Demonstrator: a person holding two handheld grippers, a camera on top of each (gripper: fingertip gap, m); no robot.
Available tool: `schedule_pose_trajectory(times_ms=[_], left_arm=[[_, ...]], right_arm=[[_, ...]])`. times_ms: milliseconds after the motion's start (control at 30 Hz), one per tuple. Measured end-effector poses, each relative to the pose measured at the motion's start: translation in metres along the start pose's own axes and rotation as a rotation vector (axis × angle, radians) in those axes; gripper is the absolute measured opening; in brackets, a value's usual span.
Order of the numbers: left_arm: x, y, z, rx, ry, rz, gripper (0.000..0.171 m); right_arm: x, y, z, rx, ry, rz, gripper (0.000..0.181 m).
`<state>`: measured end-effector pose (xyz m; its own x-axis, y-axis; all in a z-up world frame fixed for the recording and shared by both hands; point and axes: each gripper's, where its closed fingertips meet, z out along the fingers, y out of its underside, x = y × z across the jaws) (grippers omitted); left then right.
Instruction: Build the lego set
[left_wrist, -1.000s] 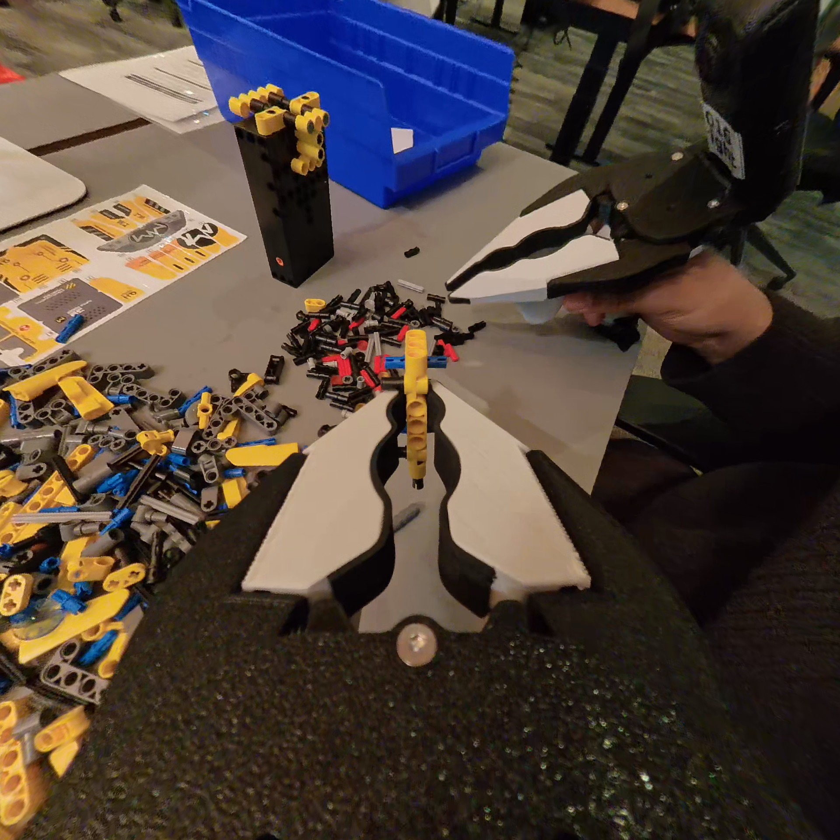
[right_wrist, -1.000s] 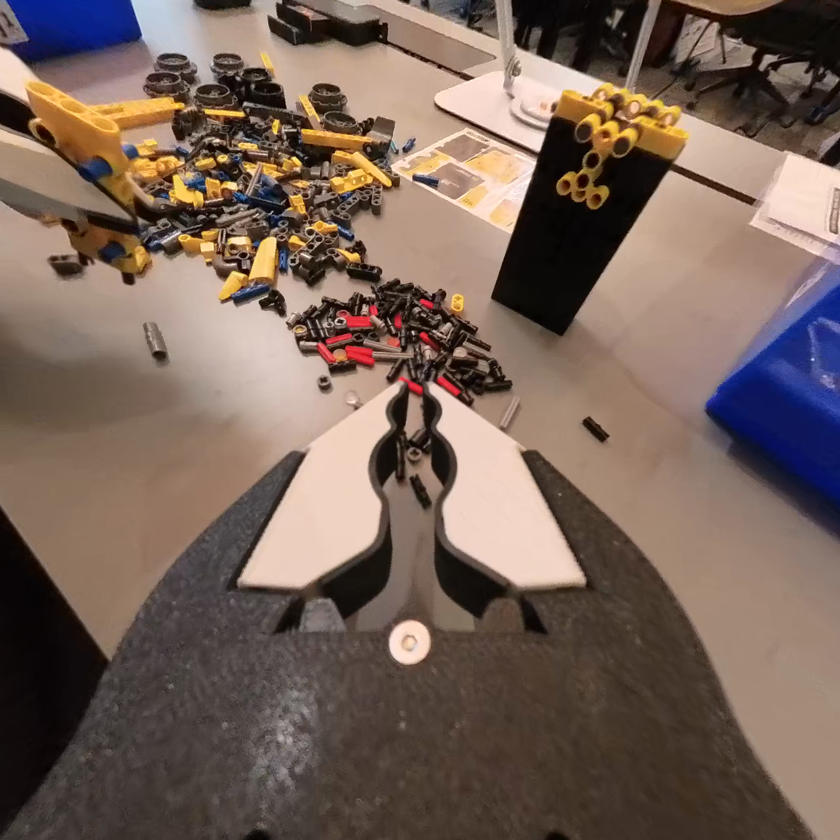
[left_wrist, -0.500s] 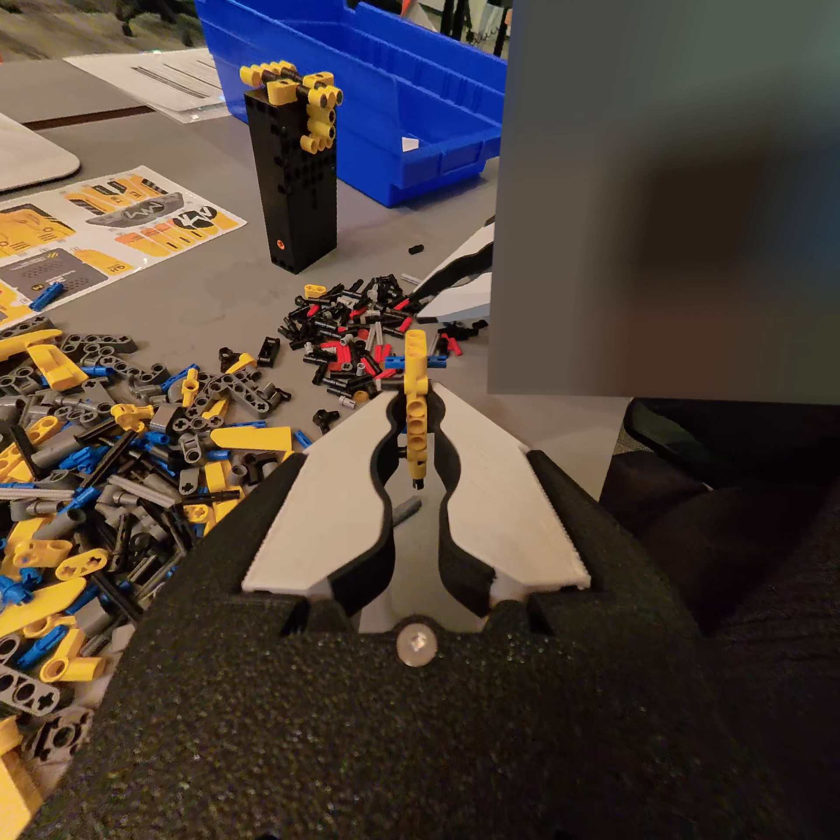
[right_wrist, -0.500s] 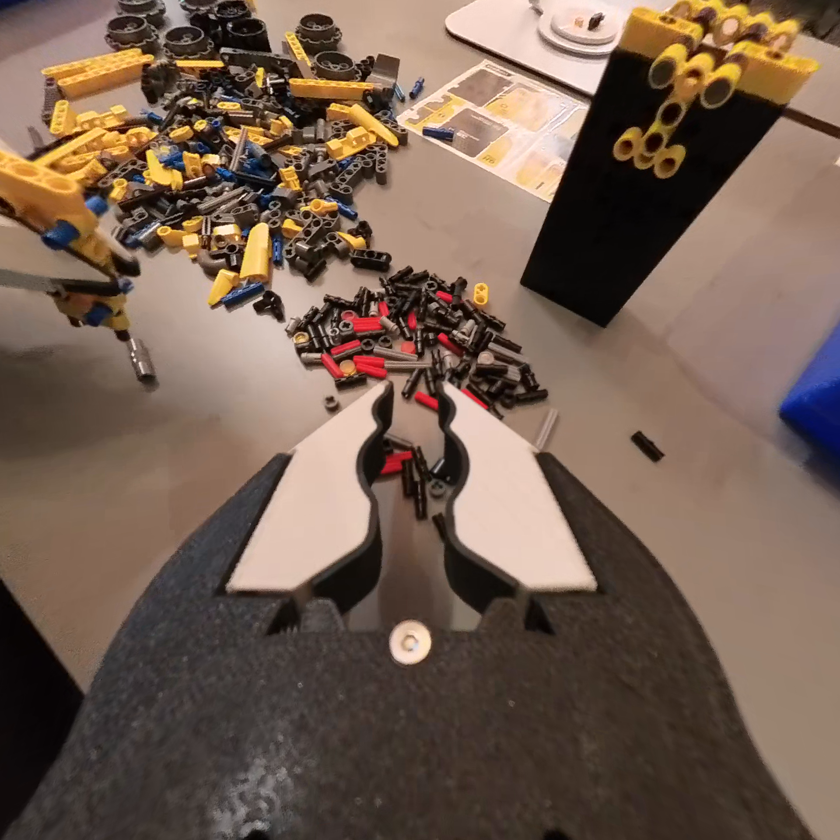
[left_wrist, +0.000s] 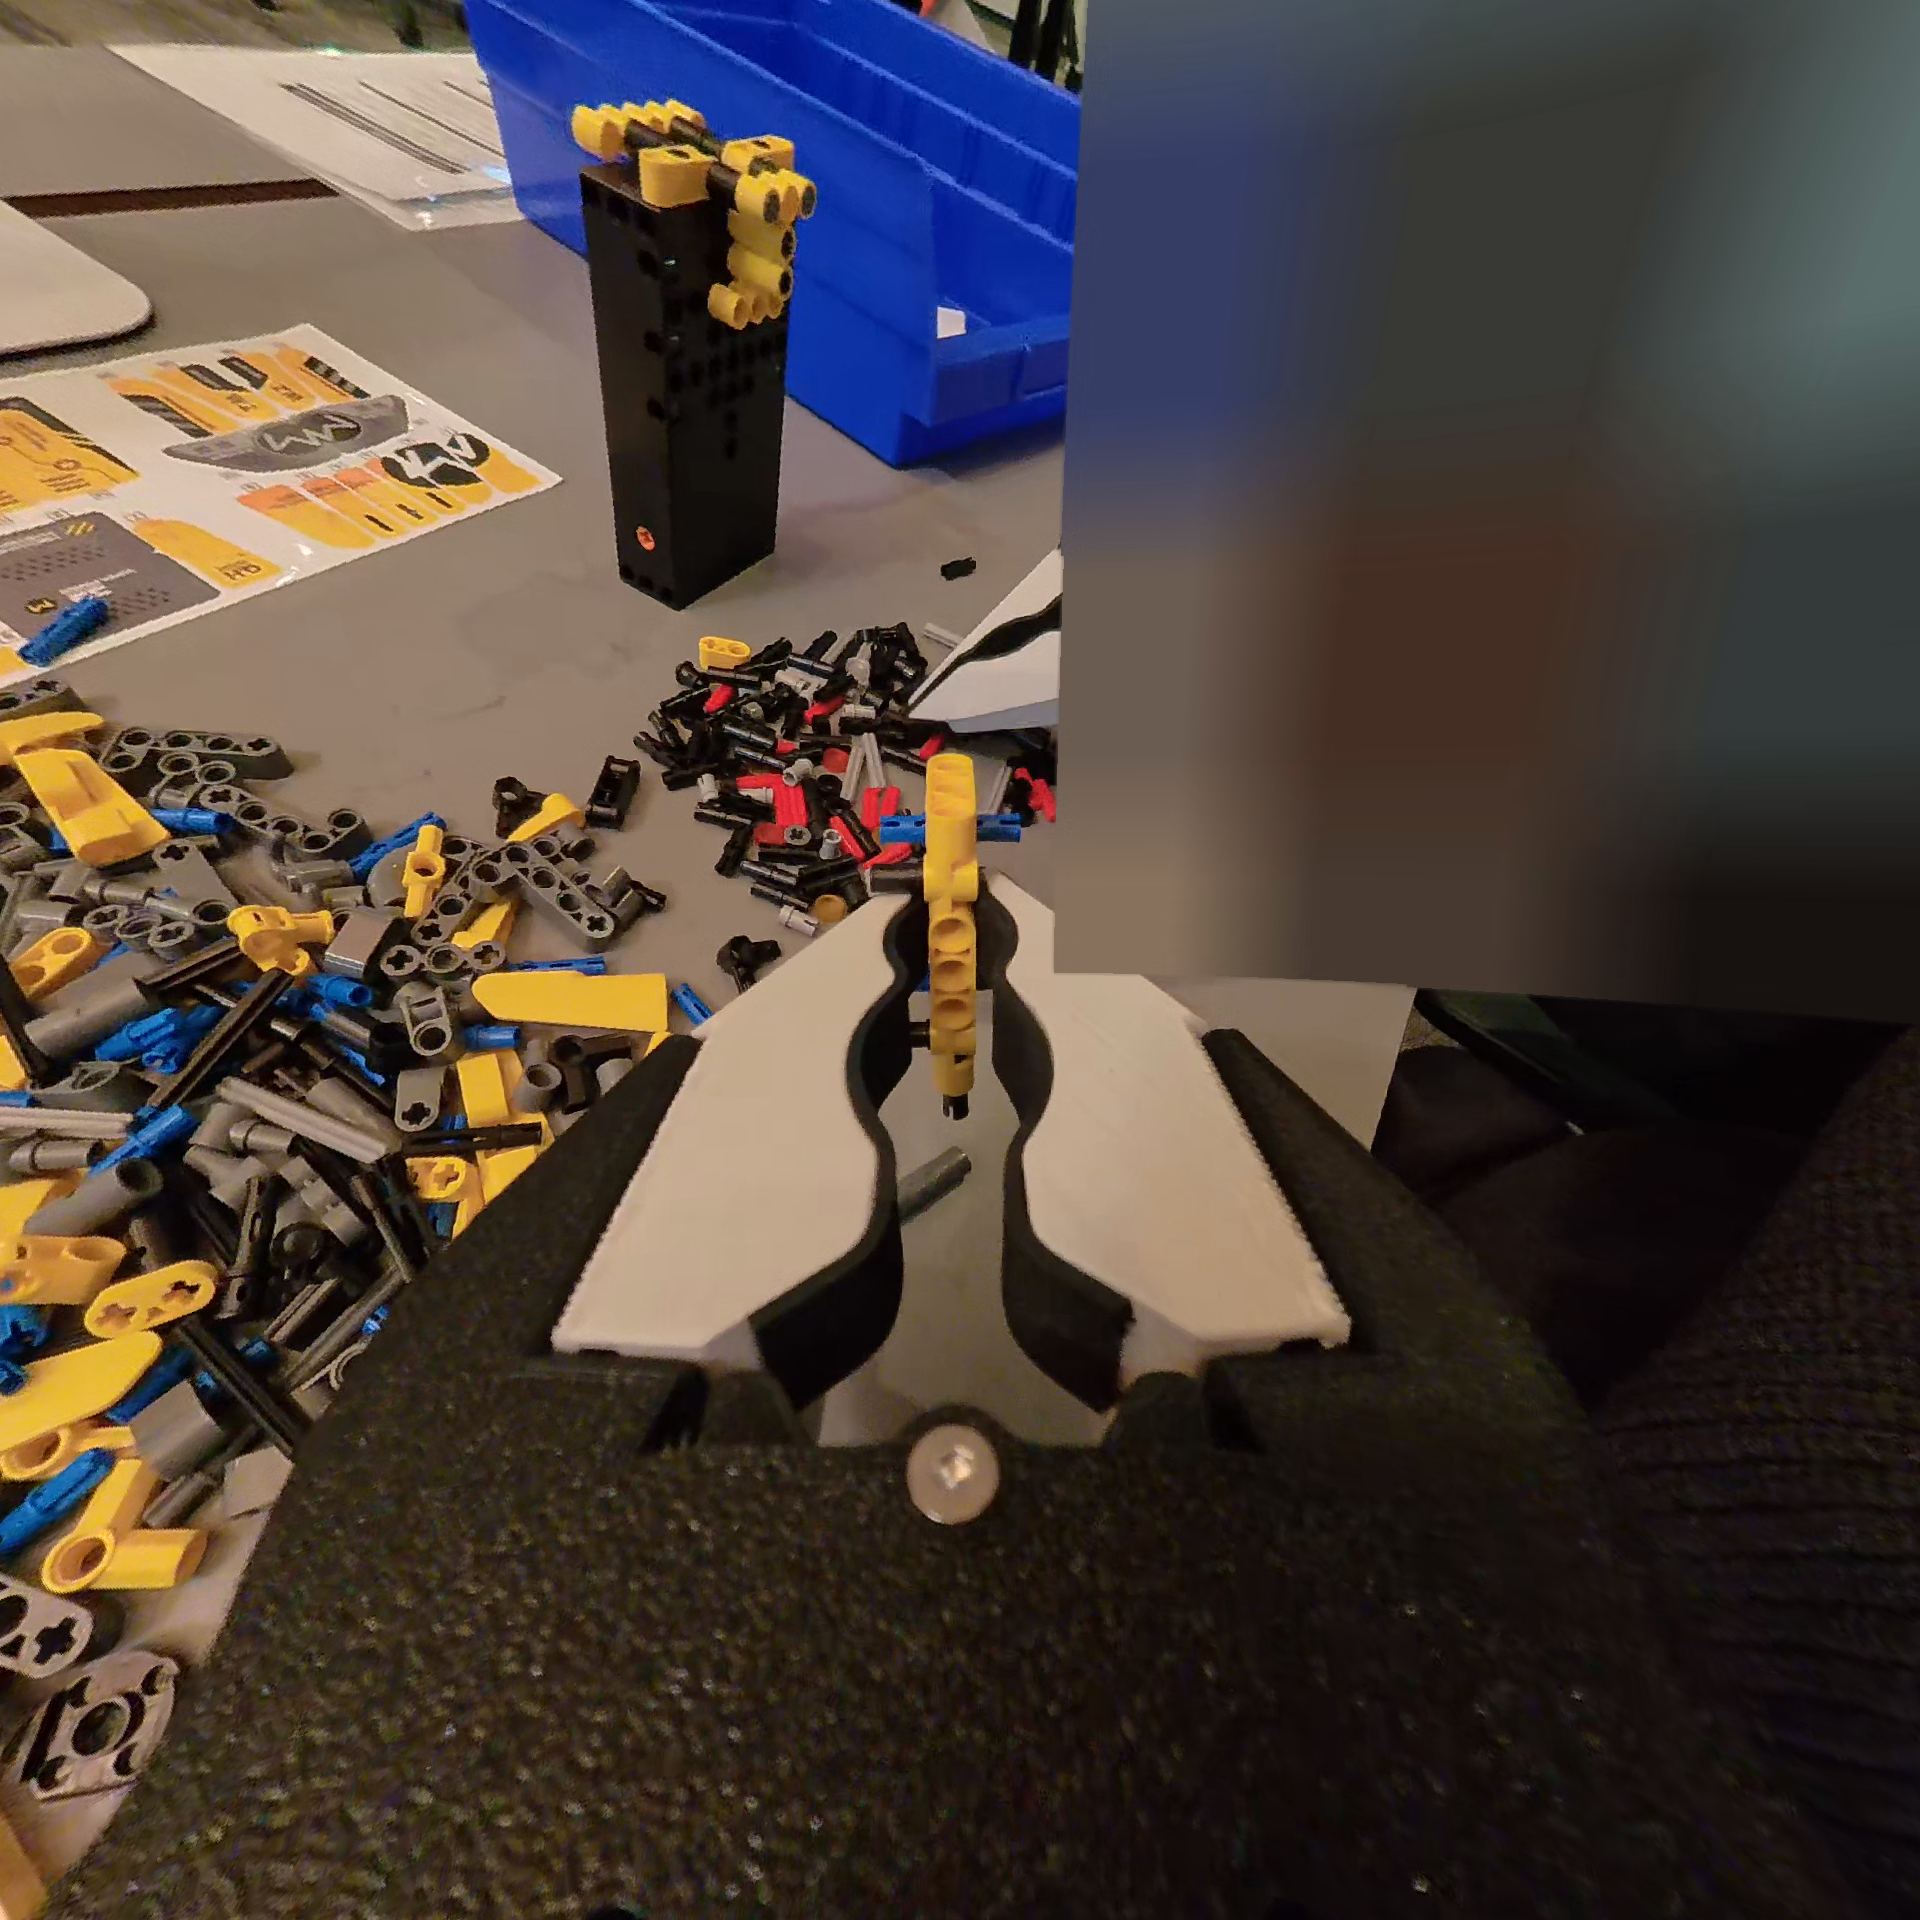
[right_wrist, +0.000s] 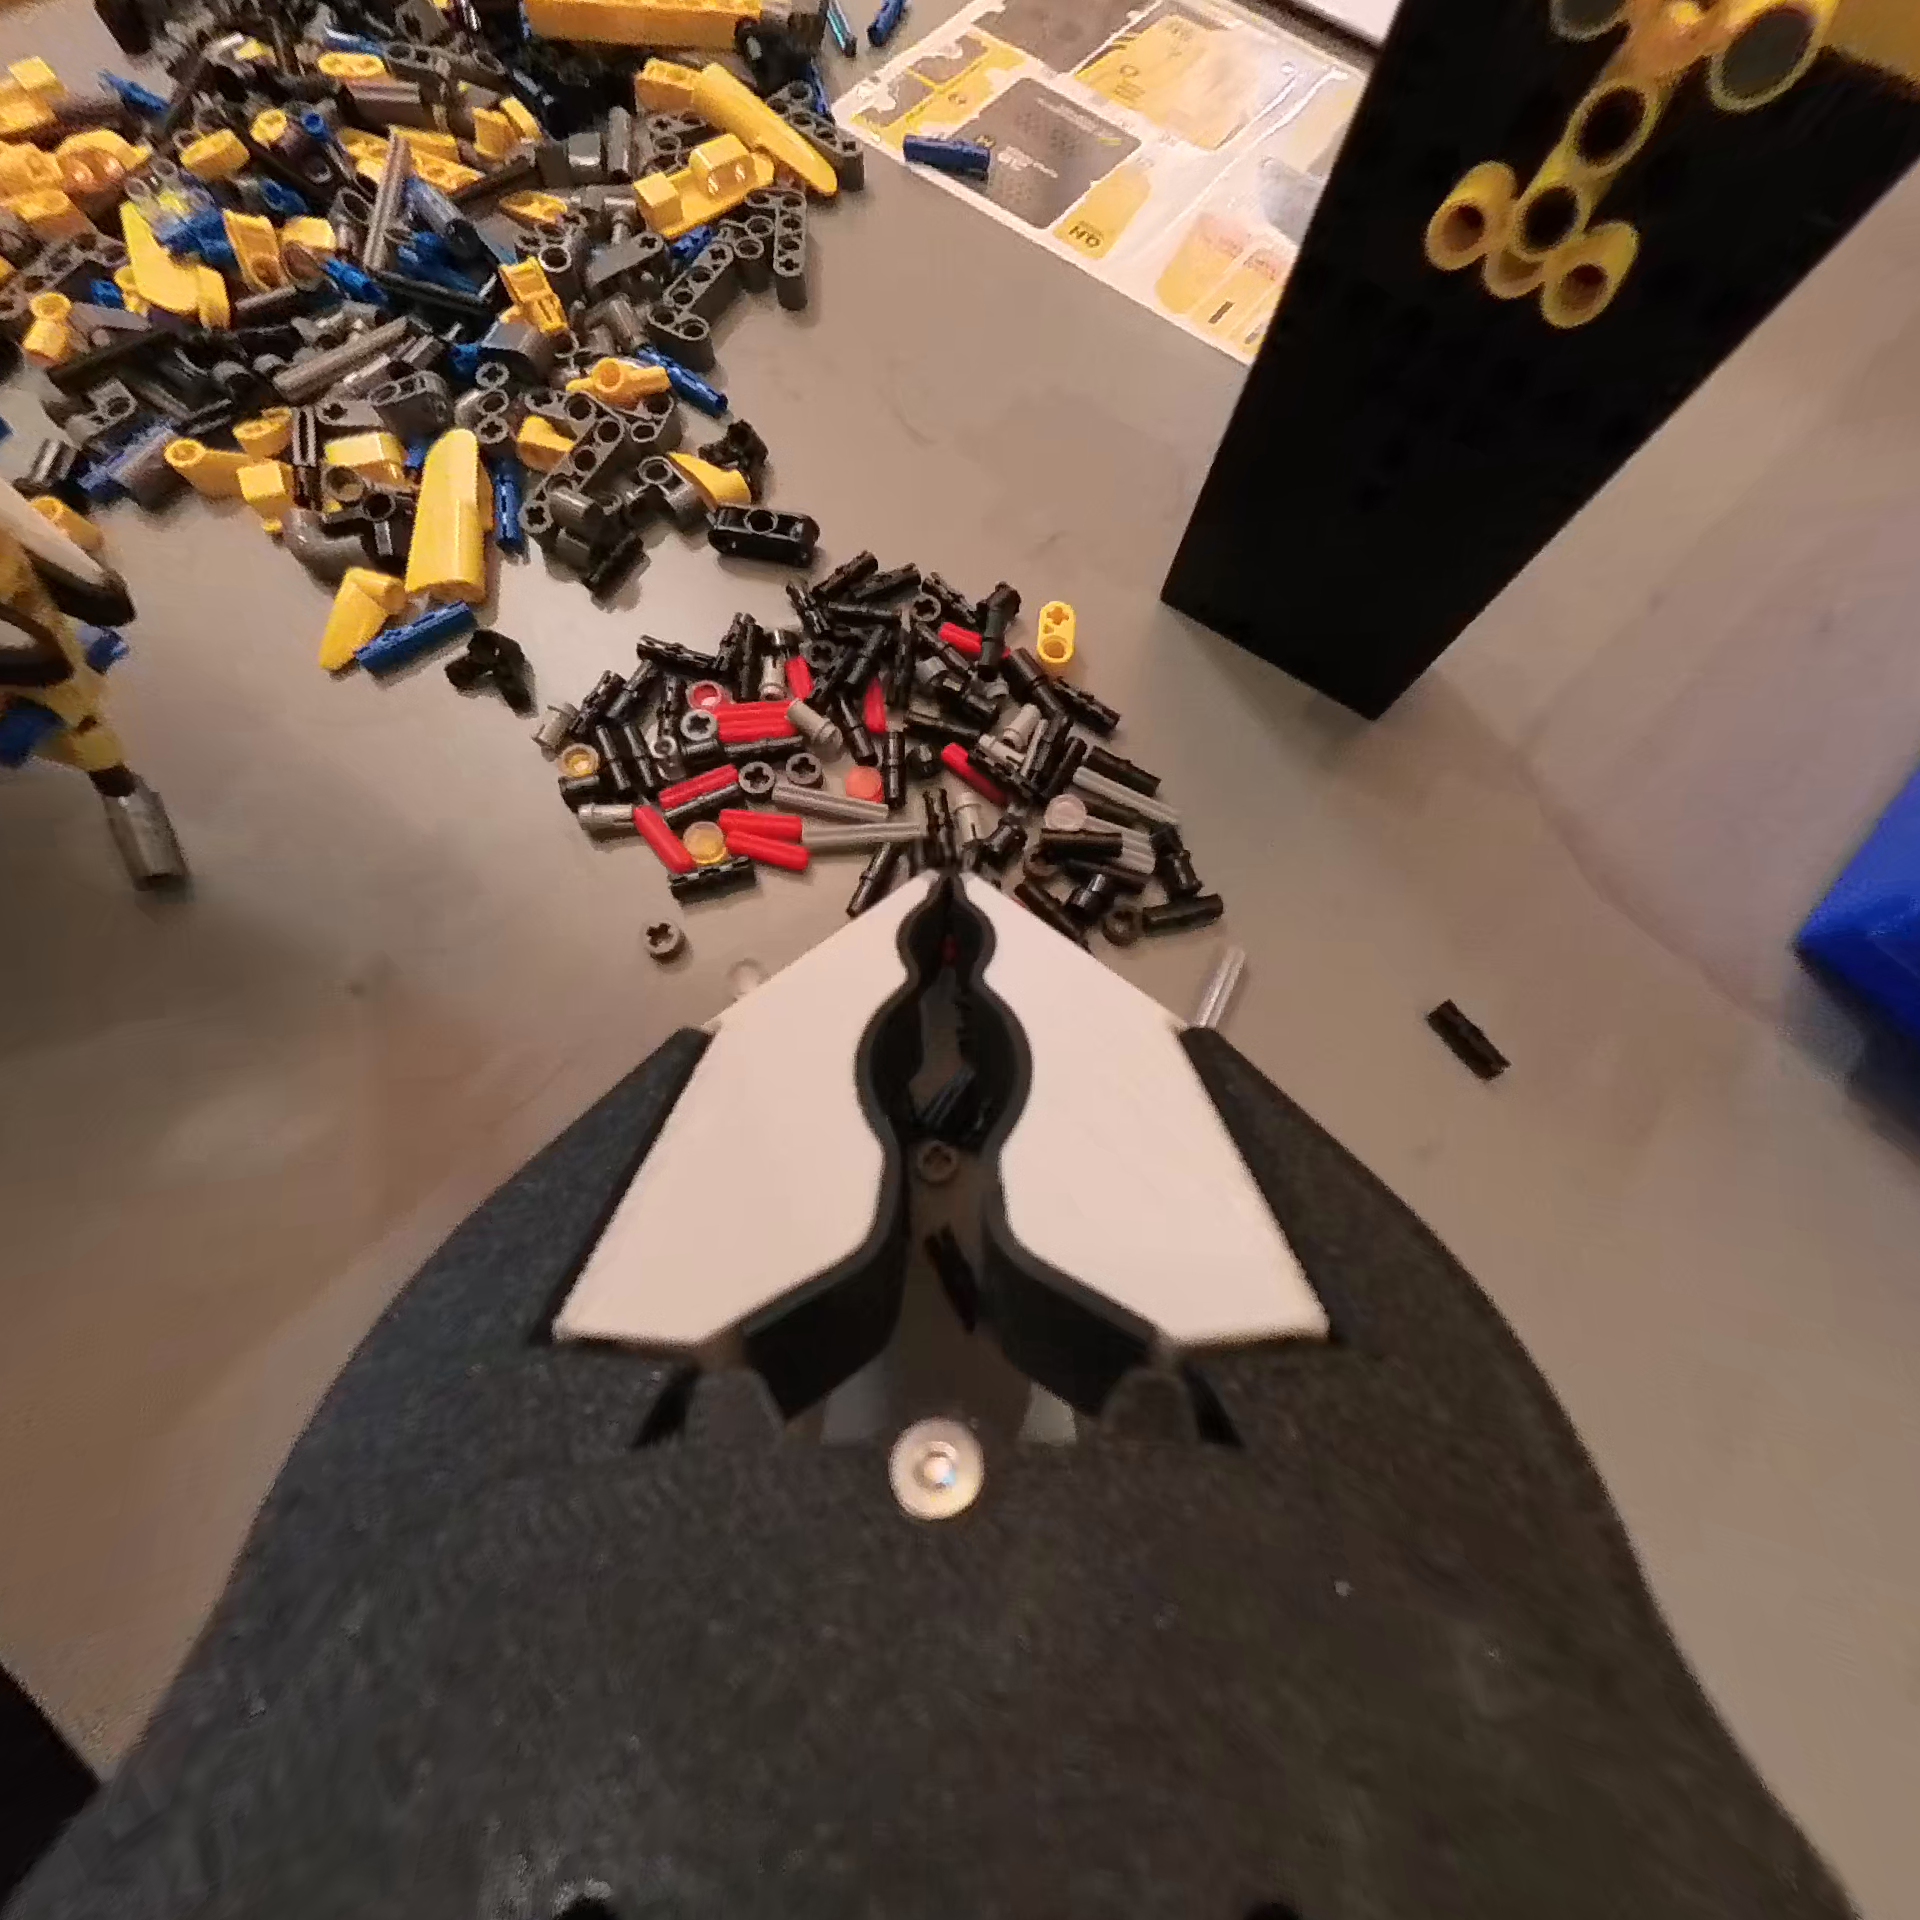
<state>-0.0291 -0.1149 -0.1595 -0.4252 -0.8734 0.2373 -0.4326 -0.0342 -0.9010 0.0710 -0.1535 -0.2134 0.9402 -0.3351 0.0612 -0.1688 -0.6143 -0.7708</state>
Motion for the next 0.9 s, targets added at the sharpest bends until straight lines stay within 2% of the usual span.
schedule_pose_trajectory(times_ms=[900], left_arm=[[-0.0016, 0.001, 0.0011, -0.008, 0.04, -0.057, 0.007]], right_arm=[[0.0079, 0.0025, 0.0008, -0.013, -0.017, -0.011, 0.014]])
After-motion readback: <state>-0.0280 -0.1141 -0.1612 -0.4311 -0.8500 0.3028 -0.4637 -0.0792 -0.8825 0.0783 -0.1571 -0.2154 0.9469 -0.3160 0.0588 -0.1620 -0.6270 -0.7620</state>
